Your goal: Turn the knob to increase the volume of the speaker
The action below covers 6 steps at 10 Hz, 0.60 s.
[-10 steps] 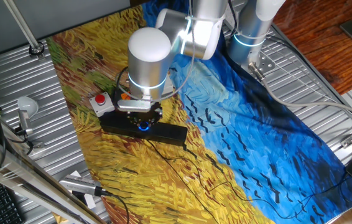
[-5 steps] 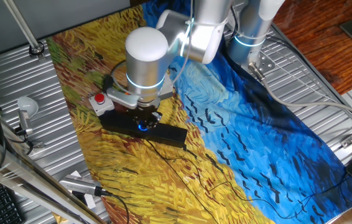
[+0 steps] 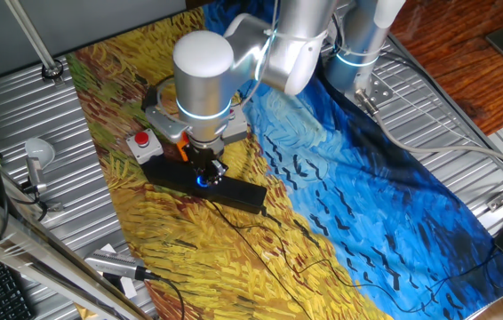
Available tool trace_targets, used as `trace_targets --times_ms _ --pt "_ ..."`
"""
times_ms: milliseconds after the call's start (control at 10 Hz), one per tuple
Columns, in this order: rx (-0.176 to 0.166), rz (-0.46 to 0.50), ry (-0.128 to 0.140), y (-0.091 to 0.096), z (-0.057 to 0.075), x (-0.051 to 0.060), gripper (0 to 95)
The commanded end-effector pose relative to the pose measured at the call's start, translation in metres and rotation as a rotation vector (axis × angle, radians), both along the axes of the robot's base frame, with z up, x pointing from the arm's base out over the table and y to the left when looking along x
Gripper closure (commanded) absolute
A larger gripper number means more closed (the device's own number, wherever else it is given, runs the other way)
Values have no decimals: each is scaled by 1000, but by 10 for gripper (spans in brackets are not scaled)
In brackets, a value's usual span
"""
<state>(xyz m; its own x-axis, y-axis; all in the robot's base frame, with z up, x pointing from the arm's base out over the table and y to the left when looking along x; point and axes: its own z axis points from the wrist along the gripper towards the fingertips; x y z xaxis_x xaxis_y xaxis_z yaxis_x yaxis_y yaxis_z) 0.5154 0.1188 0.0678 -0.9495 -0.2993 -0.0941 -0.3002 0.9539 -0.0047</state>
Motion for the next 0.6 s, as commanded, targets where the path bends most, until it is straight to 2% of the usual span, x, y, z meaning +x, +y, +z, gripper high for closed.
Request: trace_targets --times_ms 100,300,400,500,600 --pt "-32 228 -2 3 8 -3 190" --pt "-56 291 4 6 19 -6 190" --pt "-90 356 10 7 24 -8 190" --pt "-149 438 21 4 33 -12 380" --pt "-153 443 22 1 35 -14 570"
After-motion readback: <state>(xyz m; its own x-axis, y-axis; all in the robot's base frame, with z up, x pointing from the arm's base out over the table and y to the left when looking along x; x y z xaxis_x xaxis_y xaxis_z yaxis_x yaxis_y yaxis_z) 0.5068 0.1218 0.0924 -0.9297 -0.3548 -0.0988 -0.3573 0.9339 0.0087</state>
